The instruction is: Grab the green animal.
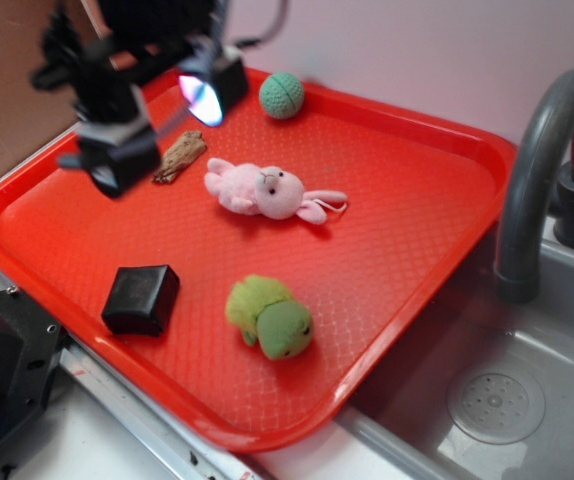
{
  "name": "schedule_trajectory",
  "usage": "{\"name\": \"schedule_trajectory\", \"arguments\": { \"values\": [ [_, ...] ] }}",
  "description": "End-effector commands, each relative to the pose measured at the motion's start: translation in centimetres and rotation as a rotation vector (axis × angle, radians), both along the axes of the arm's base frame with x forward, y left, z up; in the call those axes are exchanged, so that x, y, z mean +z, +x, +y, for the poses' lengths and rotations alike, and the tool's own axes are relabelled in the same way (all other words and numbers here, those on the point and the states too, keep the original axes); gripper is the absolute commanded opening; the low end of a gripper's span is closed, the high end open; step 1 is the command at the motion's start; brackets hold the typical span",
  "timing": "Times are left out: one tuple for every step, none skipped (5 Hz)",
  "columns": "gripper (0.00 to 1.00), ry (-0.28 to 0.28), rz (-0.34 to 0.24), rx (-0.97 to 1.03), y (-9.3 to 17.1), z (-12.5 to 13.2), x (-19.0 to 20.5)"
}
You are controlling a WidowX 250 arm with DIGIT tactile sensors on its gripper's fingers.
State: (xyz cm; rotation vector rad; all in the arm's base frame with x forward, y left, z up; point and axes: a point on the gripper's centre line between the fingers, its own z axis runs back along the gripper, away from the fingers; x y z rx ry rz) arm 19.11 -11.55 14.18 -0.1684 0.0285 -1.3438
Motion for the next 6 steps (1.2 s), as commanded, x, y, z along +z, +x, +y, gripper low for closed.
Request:
{"name": "schedule_trajectory", "arguments": {
  "values": [
    [1.00,0.034,-0.051,-0.072,-0.6,-2.6,-2.8],
    [1.00,0.146,-0.031,-0.030,-0.9,-3.0,-4.4],
    [1.00,0.181,-0.031,0.018,-1.3,-3.4,-6.4],
    [1.00,0.210,-0.019,0.011,-1.9,-4.0,-8.2],
    [1.00,0.236,0.005,0.030,-2.2,-3.5,-9.9],
    [1.00,0.276,0.022,0.028,-2.3,-3.3,-11.5]
  ]
}}
